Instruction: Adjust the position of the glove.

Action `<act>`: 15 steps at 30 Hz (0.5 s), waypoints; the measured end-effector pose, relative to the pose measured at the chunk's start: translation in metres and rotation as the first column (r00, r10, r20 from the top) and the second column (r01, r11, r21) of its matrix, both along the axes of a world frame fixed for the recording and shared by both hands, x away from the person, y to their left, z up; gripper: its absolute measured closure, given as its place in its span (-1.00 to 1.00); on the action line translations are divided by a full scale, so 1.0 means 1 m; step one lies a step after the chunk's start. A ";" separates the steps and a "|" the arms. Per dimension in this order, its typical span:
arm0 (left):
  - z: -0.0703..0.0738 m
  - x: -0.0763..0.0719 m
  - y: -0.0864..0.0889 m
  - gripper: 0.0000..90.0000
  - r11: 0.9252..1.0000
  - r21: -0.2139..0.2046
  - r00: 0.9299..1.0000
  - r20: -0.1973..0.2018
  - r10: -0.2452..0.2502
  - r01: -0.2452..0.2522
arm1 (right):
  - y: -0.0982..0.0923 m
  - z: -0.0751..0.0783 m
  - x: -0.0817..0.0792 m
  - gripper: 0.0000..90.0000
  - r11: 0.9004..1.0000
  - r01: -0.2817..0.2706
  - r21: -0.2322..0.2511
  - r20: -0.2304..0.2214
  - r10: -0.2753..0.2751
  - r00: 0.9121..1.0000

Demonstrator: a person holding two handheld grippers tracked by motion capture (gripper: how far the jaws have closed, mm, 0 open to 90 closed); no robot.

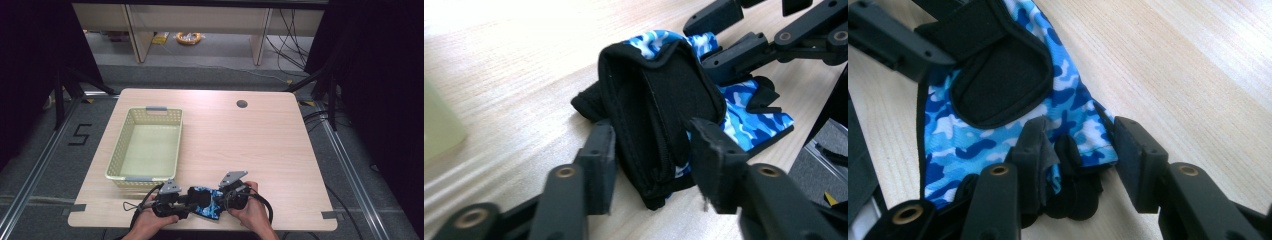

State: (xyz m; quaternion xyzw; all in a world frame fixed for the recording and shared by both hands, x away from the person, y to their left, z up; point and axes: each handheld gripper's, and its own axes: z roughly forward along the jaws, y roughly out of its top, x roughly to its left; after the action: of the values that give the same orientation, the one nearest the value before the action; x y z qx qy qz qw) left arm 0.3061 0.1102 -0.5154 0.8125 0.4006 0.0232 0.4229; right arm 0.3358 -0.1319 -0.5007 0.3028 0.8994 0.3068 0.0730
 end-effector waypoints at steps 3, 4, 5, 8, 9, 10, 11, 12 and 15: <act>-0.003 0.001 0.003 0.38 0.998 -0.047 0.999 -0.020 0.034 -0.035 | 0.000 0.000 0.000 0.39 1.000 0.018 0.013 -0.017 -0.018 1.000; -0.003 0.001 0.004 0.42 0.998 -0.051 0.999 -0.013 0.036 -0.037 | -0.001 0.000 0.000 0.42 1.000 0.015 0.020 -0.017 -0.015 1.000; -0.002 0.001 0.004 0.47 0.998 -0.048 0.999 -0.014 0.030 -0.031 | -0.002 -0.001 0.000 0.49 0.999 0.024 0.035 -0.024 -0.023 0.999; -0.002 -0.001 0.003 0.55 0.998 -0.056 1.000 -0.009 0.022 -0.023 | -0.003 -0.003 0.000 0.61 0.994 0.065 0.085 -0.044 -0.062 0.997; -0.002 -0.001 0.003 0.58 0.998 -0.055 1.000 -0.003 0.013 -0.013 | -0.004 -0.002 -0.001 0.65 0.994 0.073 0.079 -0.061 -0.068 0.996; -0.002 -0.002 0.003 0.61 0.998 -0.062 1.000 -0.007 0.013 -0.013 | -0.005 -0.002 -0.001 0.67 0.993 0.082 0.086 -0.073 -0.076 0.994; -0.001 -0.003 0.002 0.64 0.998 -0.067 1.000 -0.004 0.020 -0.021 | -0.006 -0.002 -0.002 0.70 0.991 0.095 0.099 -0.085 -0.087 0.993; 0.000 -0.004 0.003 0.66 0.998 -0.056 1.000 0.002 0.001 -0.001 | -0.006 -0.003 -0.002 0.71 0.988 0.105 0.110 -0.086 -0.095 0.992; 0.000 -0.005 0.002 0.70 0.998 -0.056 1.000 0.021 0.013 -0.012 | -0.008 -0.004 -0.003 0.74 0.985 0.118 0.126 -0.087 -0.108 0.990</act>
State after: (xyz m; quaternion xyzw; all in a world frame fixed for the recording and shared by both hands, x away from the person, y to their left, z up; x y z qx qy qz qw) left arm 0.3011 0.1121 -0.5151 0.7976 0.4015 0.0233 0.4496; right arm 0.3329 -0.1395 -0.5050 0.3694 0.8609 0.3481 0.0341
